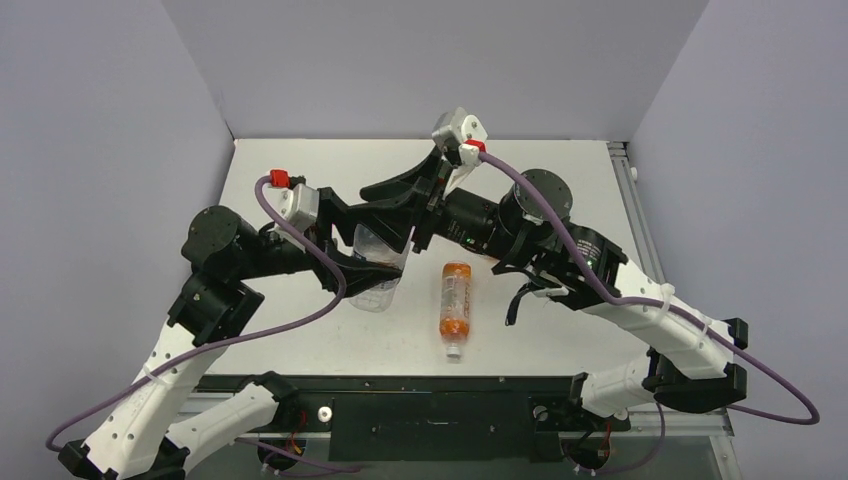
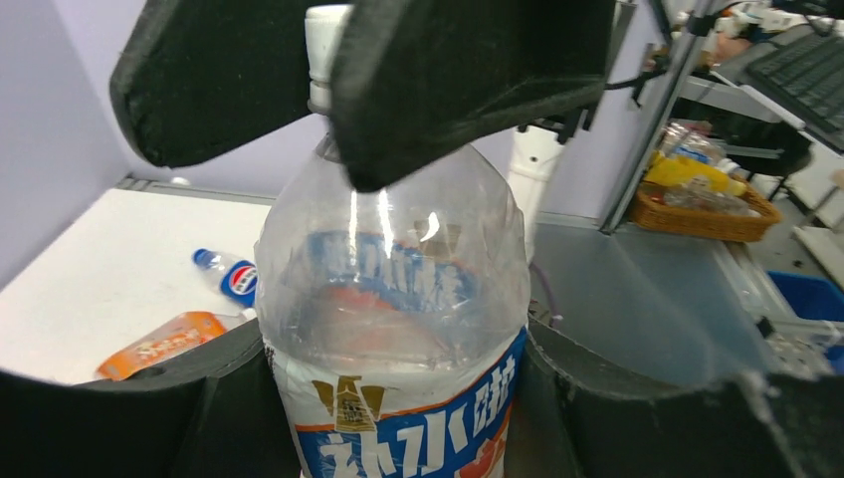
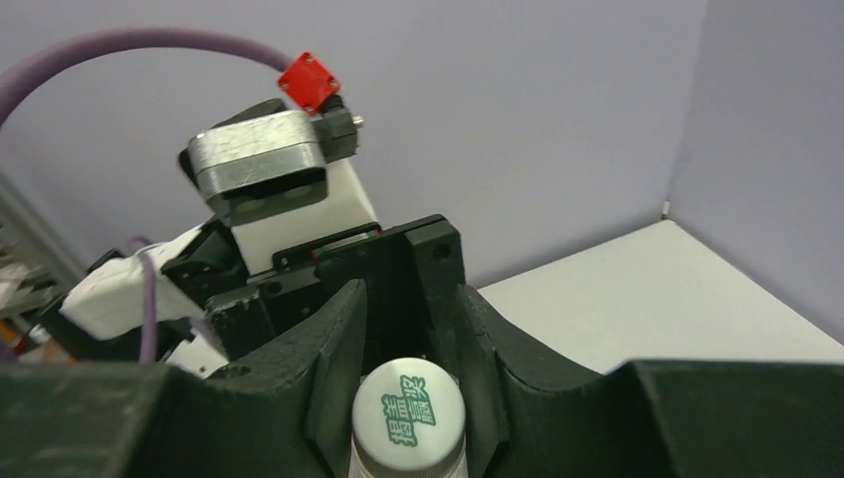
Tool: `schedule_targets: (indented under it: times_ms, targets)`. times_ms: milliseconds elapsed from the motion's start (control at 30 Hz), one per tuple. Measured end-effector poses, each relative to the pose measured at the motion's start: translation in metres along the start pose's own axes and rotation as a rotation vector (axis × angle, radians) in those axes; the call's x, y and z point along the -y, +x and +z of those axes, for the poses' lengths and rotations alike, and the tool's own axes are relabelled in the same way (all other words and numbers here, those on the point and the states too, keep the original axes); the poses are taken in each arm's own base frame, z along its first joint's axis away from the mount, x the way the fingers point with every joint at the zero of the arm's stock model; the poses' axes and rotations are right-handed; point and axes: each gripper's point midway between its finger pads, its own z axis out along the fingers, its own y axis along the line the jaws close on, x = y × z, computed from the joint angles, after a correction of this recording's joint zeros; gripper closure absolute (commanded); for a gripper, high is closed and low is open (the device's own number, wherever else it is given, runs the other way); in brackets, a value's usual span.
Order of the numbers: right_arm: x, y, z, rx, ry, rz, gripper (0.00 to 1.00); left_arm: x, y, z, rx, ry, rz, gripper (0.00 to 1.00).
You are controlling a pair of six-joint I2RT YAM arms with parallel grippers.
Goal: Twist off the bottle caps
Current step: Unscrew the bottle cap from the plastic bottle.
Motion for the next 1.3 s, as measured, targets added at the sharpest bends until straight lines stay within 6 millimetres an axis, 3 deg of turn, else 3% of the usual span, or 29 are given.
schedule_targets:
  times_ms: [300,333,367,400,467,533,767,900,1033,1200,1300]
  targets:
    - [-0.051,0.001,-0.02,-0.057,-0.408,-0.001,1.0,0.033,-0.001,-0.004,-0.028,0.165,-0.053,1.0]
    - [-0.054,0.0,-0.022,-0.058,-0.432,-0.003,0.93,0.036,-0.001,-0.004,-0.031,0.178,-0.055,1.0]
    - [-0.057,0.0,-0.023,-0.057,-0.45,-0.004,0.8,0.038,-0.002,-0.005,-0.032,0.19,-0.054,1.0]
    - [-0.059,0.0,-0.024,-0.056,-0.459,-0.005,0.43,0.039,-0.002,-0.005,-0.032,0.196,-0.054,1.0]
    - [-0.057,-0.001,-0.024,-0.052,-0.443,-0.007,0.25,0.039,-0.002,-0.005,-0.029,0.193,-0.048,1.0]
    - [-0.049,-0.004,-0.025,-0.04,-0.372,-0.016,0.22,0.032,-0.003,-0.004,-0.021,0.159,-0.03,1.0]
    - [-0.016,-0.043,-0.04,0.08,0.011,-0.094,0.19,-0.016,-0.005,-0.003,0.013,-0.087,0.123,1.0]
    - [0.004,-0.056,-0.036,0.097,0.192,-0.113,0.27,-0.039,-0.008,-0.01,0.023,-0.214,0.215,1.0]
    - [0.021,-0.037,-0.021,0.043,0.305,-0.139,0.38,-0.048,-0.008,-0.013,0.02,-0.261,0.266,1.0]
    - [0.026,-0.006,-0.003,-0.04,0.333,-0.176,0.48,-0.052,-0.007,-0.016,0.017,-0.287,0.298,1.0]
    - [0.027,0.003,0.002,-0.061,0.333,-0.181,0.6,-0.053,-0.006,-0.017,0.014,-0.29,0.302,1.0]
